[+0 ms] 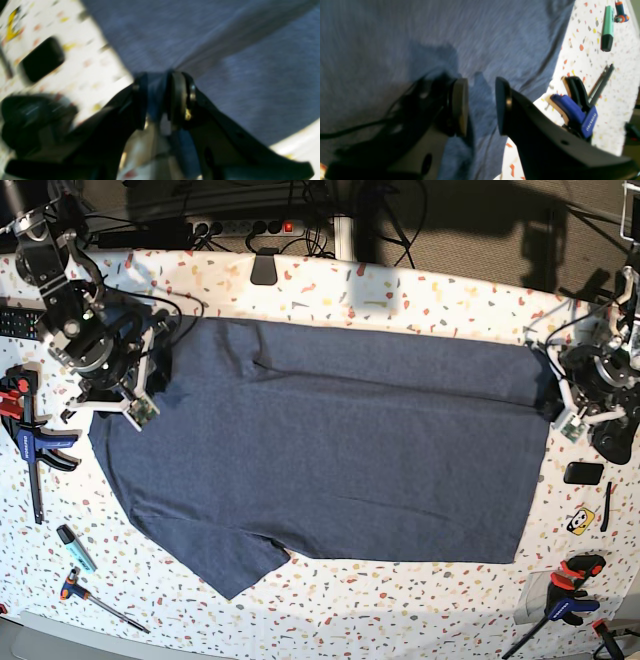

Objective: Fold the T-shirt properly
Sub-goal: 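Fold the shoulder edge over with both grippers, then release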

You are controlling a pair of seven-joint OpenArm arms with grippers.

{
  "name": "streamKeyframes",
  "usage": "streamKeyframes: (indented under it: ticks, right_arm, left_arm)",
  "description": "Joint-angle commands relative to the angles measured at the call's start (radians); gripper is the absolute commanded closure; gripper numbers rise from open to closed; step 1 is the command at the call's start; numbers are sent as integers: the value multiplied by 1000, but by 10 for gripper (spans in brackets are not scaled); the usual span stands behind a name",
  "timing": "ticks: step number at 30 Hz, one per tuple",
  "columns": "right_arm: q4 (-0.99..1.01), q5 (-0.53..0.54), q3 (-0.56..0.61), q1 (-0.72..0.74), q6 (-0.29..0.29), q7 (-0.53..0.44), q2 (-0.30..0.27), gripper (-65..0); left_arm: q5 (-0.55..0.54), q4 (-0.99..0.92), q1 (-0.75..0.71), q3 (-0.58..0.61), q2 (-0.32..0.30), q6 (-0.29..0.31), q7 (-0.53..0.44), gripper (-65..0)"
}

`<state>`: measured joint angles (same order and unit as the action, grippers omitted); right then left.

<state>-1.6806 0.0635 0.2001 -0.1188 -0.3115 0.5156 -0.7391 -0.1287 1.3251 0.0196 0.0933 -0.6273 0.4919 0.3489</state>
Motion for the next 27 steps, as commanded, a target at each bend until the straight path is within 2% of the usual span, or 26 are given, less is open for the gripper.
streamKeyframes:
  ticks: [1,6,9,14,15,18,19,27]
  right_arm:
    - [-31,19,-34,10,15,-8,-17,-189]
    - [-117,98,-152,-65,13,-9,22,-188]
    - [-165,105,-192,-124,13,-10,45,-188]
    - [-212,135,-196,-208,14,-10,85,-181]
    - [-212,135,-196,-216,15,-10,100,-155]
    - [-211,136,-196,-216,15,-10,142,-18]
    - [-211,135,-196,-216,14,-10,152,0]
    - [-205,83,-196,-216,14,25,211,0]
  left_arm:
    - [-20,24,13,-28,-28,-22,-8,-155]
    - [-162,47,-18,-135,-29,-24,-5,-155]
    - [-237,47,-30,-160,-30,-16,1,-155]
    - [-383,52,-77,-160,-6,45,5,-143]
    - [-391,53,-85,-160,2,45,-6,-125]
    - [-396,52,-86,-160,35,43,-5,-37]
    - [-396,52,-86,-160,46,43,-5,0]
    - [-396,52,-86,-160,138,43,-5,0]
